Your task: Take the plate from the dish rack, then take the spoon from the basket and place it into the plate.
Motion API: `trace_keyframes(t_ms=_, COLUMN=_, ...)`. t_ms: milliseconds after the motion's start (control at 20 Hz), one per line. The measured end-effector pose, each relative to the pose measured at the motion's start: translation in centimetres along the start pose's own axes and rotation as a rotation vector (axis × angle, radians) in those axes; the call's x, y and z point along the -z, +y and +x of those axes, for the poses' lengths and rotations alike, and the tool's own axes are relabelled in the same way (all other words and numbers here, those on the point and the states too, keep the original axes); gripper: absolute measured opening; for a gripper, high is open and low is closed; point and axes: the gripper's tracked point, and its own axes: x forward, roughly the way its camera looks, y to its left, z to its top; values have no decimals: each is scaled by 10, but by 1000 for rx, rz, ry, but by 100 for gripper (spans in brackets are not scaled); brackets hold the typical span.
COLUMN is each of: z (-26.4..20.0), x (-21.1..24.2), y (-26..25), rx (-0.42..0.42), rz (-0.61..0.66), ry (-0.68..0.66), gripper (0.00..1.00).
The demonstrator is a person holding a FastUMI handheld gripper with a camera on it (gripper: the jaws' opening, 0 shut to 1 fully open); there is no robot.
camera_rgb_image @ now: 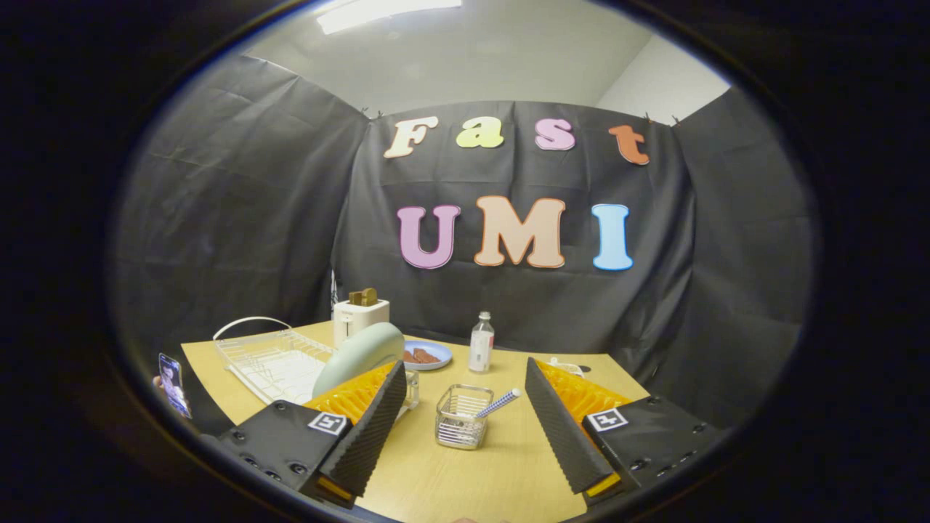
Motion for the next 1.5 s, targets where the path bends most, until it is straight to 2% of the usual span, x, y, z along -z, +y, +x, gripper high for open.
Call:
trace_keyframes(t_ms=900, z=6, x=9, y=-7, rx=22, rz=-8, ry=27, gripper=100)
trace_keyframes(t_ms=1250, z=22, x=25, y=-15, rx=56, rz=37, ry=76, gripper=100)
trace_keyframes(t_ms=1500, z=38, x=24, y=-14, rx=103, rz=7, ry=98, gripper=100)
